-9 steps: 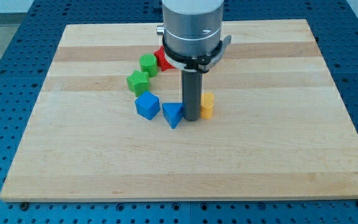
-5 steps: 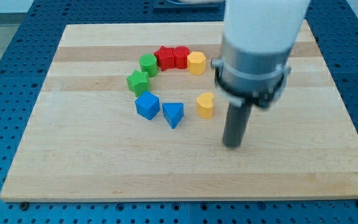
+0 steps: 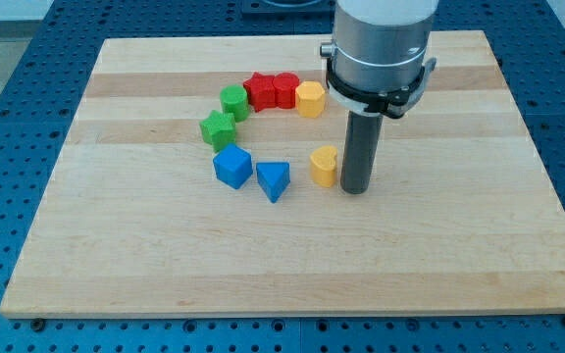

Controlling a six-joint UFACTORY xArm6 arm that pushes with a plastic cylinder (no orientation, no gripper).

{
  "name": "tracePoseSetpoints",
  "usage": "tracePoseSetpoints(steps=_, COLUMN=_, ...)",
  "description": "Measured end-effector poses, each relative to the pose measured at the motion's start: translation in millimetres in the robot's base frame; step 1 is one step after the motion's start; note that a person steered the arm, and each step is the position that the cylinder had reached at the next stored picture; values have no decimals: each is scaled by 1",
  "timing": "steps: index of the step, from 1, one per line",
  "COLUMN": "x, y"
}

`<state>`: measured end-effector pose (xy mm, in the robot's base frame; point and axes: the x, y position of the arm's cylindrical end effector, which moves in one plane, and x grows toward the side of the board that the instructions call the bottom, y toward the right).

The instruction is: Move the yellow heart to the top right side of the blue triangle

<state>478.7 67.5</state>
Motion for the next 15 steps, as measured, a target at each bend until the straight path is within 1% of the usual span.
tracePoseSetpoints(steps=3, x=-1, y=-1)
tracePoseSetpoints(steps=8, x=-1, y=-19)
tracePoseSetpoints(steps=12, x=-1, y=-20)
tracePoseSetpoints(steps=13, x=-9, y=-25)
tracePoseSetpoints(steps=15, x=-9, y=-25)
